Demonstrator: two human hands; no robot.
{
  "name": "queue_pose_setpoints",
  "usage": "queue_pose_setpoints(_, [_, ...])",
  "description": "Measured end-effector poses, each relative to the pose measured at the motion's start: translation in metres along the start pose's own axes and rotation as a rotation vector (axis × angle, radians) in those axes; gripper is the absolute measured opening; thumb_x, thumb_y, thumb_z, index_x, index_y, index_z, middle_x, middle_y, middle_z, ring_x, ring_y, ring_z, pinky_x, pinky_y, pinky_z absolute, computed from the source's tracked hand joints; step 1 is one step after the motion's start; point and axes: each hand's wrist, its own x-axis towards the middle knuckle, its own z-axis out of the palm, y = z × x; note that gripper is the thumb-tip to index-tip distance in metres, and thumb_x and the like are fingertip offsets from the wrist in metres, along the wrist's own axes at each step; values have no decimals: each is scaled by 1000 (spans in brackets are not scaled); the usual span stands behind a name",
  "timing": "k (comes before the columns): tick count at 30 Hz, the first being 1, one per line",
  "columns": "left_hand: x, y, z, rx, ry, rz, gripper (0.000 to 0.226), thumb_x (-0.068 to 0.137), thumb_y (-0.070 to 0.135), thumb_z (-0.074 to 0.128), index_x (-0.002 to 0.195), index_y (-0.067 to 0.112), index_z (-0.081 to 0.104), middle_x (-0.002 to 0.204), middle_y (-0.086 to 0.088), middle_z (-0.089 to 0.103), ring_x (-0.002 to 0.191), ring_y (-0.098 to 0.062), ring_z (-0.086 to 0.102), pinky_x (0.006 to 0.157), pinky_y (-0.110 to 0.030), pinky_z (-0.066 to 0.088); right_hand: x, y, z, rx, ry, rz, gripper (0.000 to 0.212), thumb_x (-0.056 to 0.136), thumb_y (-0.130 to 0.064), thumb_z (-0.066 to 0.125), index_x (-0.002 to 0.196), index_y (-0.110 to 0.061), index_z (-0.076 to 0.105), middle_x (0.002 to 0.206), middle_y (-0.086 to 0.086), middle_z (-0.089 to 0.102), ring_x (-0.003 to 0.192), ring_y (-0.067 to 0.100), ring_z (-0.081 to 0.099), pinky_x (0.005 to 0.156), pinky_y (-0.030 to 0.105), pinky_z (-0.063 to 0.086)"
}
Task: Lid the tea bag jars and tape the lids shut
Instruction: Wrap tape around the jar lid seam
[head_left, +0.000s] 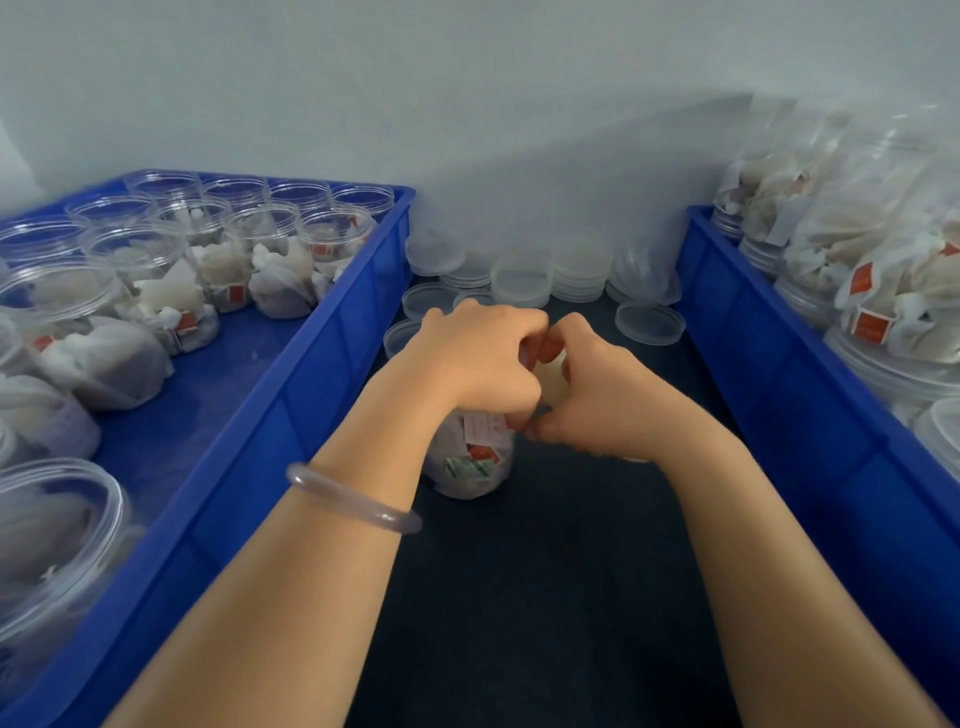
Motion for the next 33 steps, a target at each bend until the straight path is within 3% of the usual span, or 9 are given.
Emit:
queue_pose_setpoints(2, [2, 0, 0, 26, -10, -5, 37, 62, 25, 76, 89, 28, 51, 84, 11, 53, 82, -12, 44, 78, -38, 27, -2, 1, -4, -64, 0, -23, 54, 71, -28, 78, 105, -28, 36, 87, -13, 44, 77, 8, 53, 61, 29, 49])
queue_pose_setpoints(4, [5, 2, 1, 38, -9, -21, 36, 64, 30, 76, 89, 33, 51, 88, 14, 55, 90, -15, 47, 83, -40, 28, -3, 0, -2, -130, 35, -36, 48, 76, -24, 73, 106, -25, 35, 84, -11, 44, 78, 11, 54, 66, 37, 52])
queue_pose_setpoints(8, [6, 6, 4, -3, 43, -57, 19, 67, 24, 64, 71, 31, 47, 85, 10, 56, 89, -20, 47, 82, -43, 28, 0, -5, 15, -110, 136, 23, 36, 84, -16, 63, 104, -15, 33, 77, -4, 44, 65, 11, 48, 48, 26, 37])
queue_pose_setpoints(11, [8, 12, 6, -14, 80, -120, 11, 70, 21, 55, 64, 26, 47, 85, 3, 58, 91, -25, 49, 79, -43, 24, 0, -7, 17, -129, 155, 63, 23, 86, -15, 55, 101, -14, 37, 81, 1, 50, 64, 16, 48, 48, 26, 33])
queue_pose_setpoints(15, [15, 20, 3, -18, 47, -178, 18, 77, 28, 59, 62, 21, 50, 90, -1, 61, 97, -27, 50, 80, -44, 18, -6, -5, 12, -179, 169, 81, 12, 89, -15, 51, 99, -11, 50, 84, 4, 55, 66, 17, 50, 50, 28, 34])
queue_pose_setpoints(23, [18, 26, 14, 7, 159, -244, 26, 81, 49, 61, 74, 25, 57, 99, -2, 60, 112, -30, 43, 95, -51, 24, -21, -13, 11, -282, 181, 155, 13, 89, -13, 49, 101, -12, 45, 84, 5, 50, 63, 16, 48, 48, 26, 35])
queue_pose_setpoints(26, [20, 27, 12, 6, 147, -261, 18, 77, 42, 67, 82, 25, 61, 102, -3, 61, 115, -31, 42, 95, -50, 24, -24, -16, 12, -288, 176, 188, 18, 91, -14, 48, 108, -10, 48, 93, 9, 54, 71, 19, 53, 49, 25, 36])
queue_pose_setpoints(33, [26, 29, 12, 23, 128, -308, 27, 73, 38, 73, 96, 26, 65, 111, -8, 59, 120, -35, 41, 97, -50, 24, -28, -19, 17, -339, 173, 243, 28, 94, -13, 47, 121, -9, 48, 103, 11, 55, 82, 22, 57, 51, 23, 37])
